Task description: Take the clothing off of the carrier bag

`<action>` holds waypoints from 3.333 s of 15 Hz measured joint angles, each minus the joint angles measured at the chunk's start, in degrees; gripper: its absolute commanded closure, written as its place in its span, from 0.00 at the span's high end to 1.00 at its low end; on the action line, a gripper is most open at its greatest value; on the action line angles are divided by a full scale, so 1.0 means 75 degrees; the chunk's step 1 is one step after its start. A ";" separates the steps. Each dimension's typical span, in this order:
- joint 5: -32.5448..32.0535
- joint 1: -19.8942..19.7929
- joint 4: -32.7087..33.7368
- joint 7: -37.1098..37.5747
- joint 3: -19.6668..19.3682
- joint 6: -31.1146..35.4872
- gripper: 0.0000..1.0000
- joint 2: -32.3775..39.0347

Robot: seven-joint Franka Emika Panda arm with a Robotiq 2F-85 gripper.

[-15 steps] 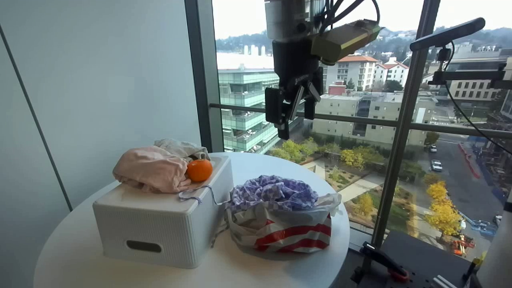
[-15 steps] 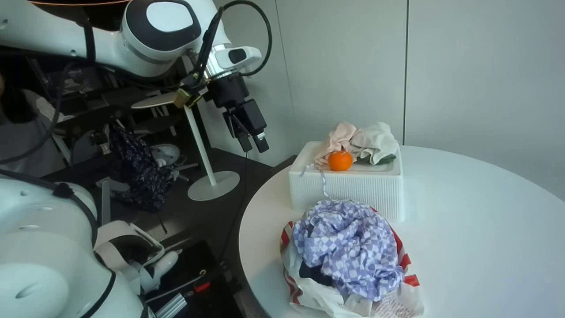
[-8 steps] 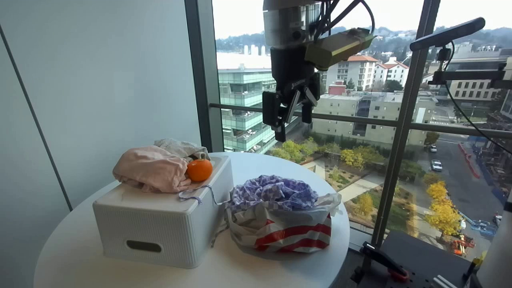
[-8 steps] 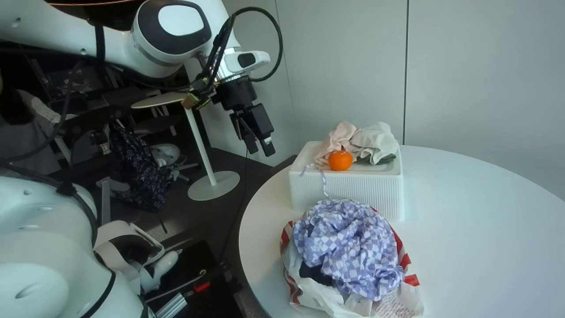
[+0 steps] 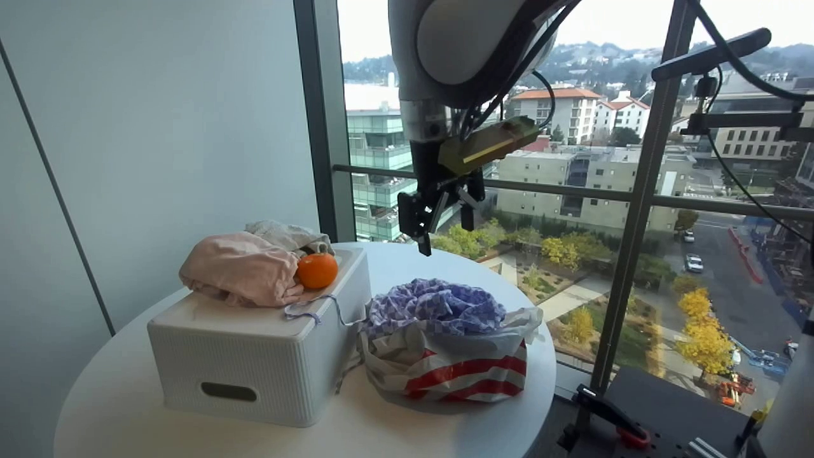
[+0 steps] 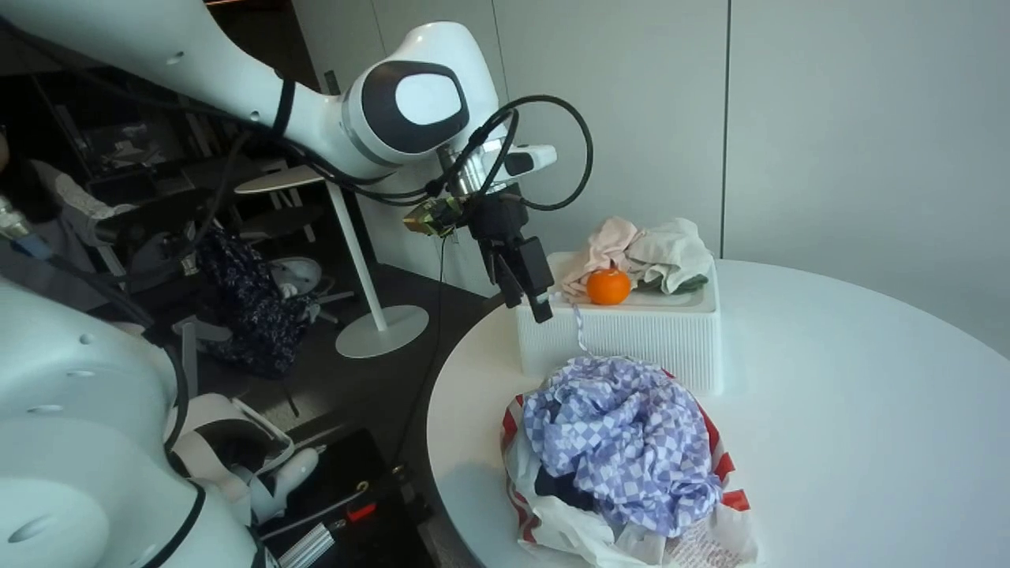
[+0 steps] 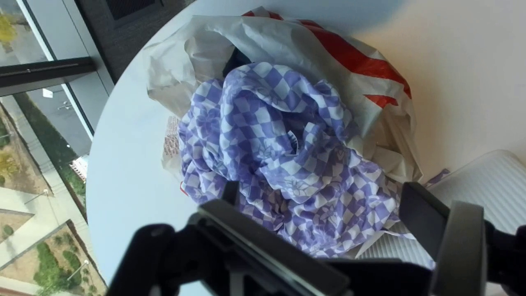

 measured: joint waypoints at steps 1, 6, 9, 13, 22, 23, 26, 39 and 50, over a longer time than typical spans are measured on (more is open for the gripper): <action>-0.0132 -0.0039 -0.0003 0.0193 -0.0007 0.0128 1.00 0.0263; -0.0555 -0.0125 0.0017 0.1073 -0.0216 0.0555 1.00 0.1488; -0.0974 -0.0124 0.0051 0.1585 -0.0411 0.1012 1.00 0.2133; -0.1263 -0.0067 0.0151 0.2123 -0.0732 0.1891 1.00 0.2940; -0.1528 0.0435 0.1050 0.2625 -0.1631 0.2425 0.51 0.4261; -0.1528 0.0502 0.1132 0.2625 -0.1682 0.2425 0.42 0.4332; -0.1523 0.0653 0.1294 0.2625 -0.1785 0.2425 0.20 0.4465; -0.1291 0.0778 0.1899 0.2693 -0.1994 0.1704 0.02 0.4099; -0.3867 0.0667 0.2198 0.4050 -0.0970 0.0549 0.02 0.0242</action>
